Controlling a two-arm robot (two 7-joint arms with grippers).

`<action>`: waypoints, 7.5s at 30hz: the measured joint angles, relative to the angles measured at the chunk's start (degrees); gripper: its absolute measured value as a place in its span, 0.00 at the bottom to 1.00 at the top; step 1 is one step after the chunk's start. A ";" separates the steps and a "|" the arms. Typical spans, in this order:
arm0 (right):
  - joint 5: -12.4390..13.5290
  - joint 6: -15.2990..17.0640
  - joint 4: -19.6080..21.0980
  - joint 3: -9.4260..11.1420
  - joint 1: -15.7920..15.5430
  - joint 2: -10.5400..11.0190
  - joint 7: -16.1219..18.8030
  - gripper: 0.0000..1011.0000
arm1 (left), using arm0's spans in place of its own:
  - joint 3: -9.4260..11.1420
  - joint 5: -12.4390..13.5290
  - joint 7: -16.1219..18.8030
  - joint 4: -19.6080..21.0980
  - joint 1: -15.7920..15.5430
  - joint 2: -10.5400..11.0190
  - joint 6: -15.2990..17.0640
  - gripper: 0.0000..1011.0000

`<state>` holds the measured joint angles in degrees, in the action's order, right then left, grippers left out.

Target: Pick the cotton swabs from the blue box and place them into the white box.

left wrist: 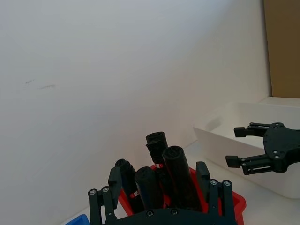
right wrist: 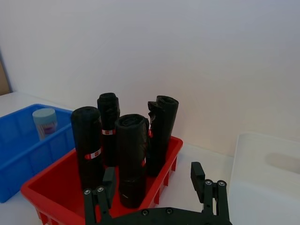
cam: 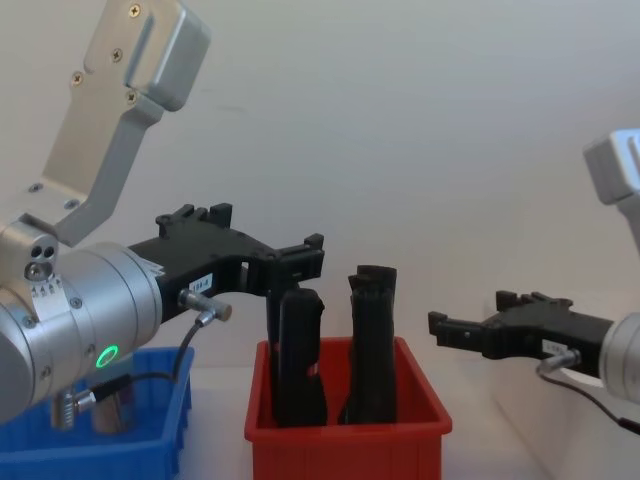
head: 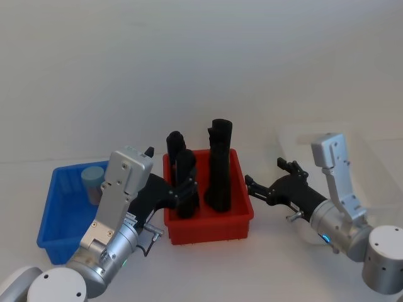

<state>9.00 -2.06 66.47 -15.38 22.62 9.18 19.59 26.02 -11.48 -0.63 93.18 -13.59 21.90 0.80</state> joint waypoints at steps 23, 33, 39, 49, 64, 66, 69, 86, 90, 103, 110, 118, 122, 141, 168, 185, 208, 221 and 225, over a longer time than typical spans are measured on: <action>-1.58 -6.56 -23.61 -1.24 13.83 -5.23 6.13 0.99 | 0.00 0.00 0.00 0.00 0.00 0.00 0.00 0.99; -1.44 -9.80 -32.43 -1.81 18.97 -7.25 7.69 0.99 | 0.00 0.00 0.00 0.00 0.00 0.00 0.00 0.99; -1.15 -11.80 -37.70 -2.16 21.94 -8.48 8.34 0.99 | 0.00 0.00 0.00 0.00 0.00 0.00 0.00 0.99; -0.71 -14.98 -46.87 -2.50 26.91 -10.50 9.09 0.99 | 0.00 0.00 0.00 0.00 0.00 0.00 0.00 0.99; -0.08 -18.11 -56.34 -2.07 32.28 -12.66 10.66 0.83 | 0.00 0.00 0.00 0.00 0.00 0.00 0.00 0.99; 0.01 -18.42 -57.25 -1.96 32.81 -12.90 10.89 0.76 | 0.00 0.00 0.00 0.00 0.00 0.00 0.00 0.99; 0.12 -18.72 -58.31 -1.79 33.44 -13.18 11.04 0.66 | 0.00 0.00 0.00 0.00 0.00 0.00 0.00 0.99; 0.36 -20.21 -61.22 -0.73 35.20 -13.80 11.05 0.42 | 0.00 0.00 0.00 0.00 0.00 0.00 0.00 0.99; 0.45 -21.07 -61.45 -0.35 35.38 -13.81 10.98 0.39 | 0.00 0.00 0.00 0.00 0.00 0.00 0.00 0.99; 1.28 -26.06 -60.79 1.40 35.68 -13.61 11.19 0.33 | 0.00 0.00 0.00 0.00 0.00 0.00 0.00 0.99; 1.70 -26.70 -56.33 2.17 33.86 -13.13 11.23 0.31 | 0.00 0.00 0.00 0.00 0.00 0.00 0.00 0.99; 1.83 -20.04 -36.64 2.89 24.52 -10.83 8.53 0.31 | 0.00 0.00 0.00 0.00 0.00 0.00 0.00 0.99; 1.85 -16.83 -28.24 3.20 20.56 -9.76 6.68 0.31 | 0.00 0.00 0.00 0.00 0.00 0.00 0.00 0.99; 1.74 -4.37 2.73 6.56 5.44 -4.01 -4.98 0.31 | 0.00 0.00 0.00 0.00 0.00 0.00 0.00 0.99; 2.43 5.42 16.89 12.08 -5.32 2.12 -14.28 0.31 | 0.00 0.00 0.00 0.00 0.00 0.00 0.00 0.99; 3.01 6.67 16.03 12.85 -7.16 2.80 -14.96 0.35 | 0.00 0.00 0.00 0.00 0.00 0.00 0.00 0.99; 3.36 5.96 17.70 13.29 -8.81 3.02 -14.84 0.99 | 0.00 0.00 0.00 0.00 0.00 0.00 0.00 0.99; 3.36 5.61 18.78 13.38 -9.34 3.09 -14.53 0.99 | 0.00 0.00 0.00 0.00 0.01 0.00 0.00 0.99; 3.36 5.57 18.93 13.39 -9.42 3.10 -14.48 0.99 | 0.01 0.00 0.00 0.00 0.00 0.00 0.00 0.99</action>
<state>12.35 3.51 85.40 -1.99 13.20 12.28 5.11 26.03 -11.48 -0.62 93.17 -13.59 21.89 0.79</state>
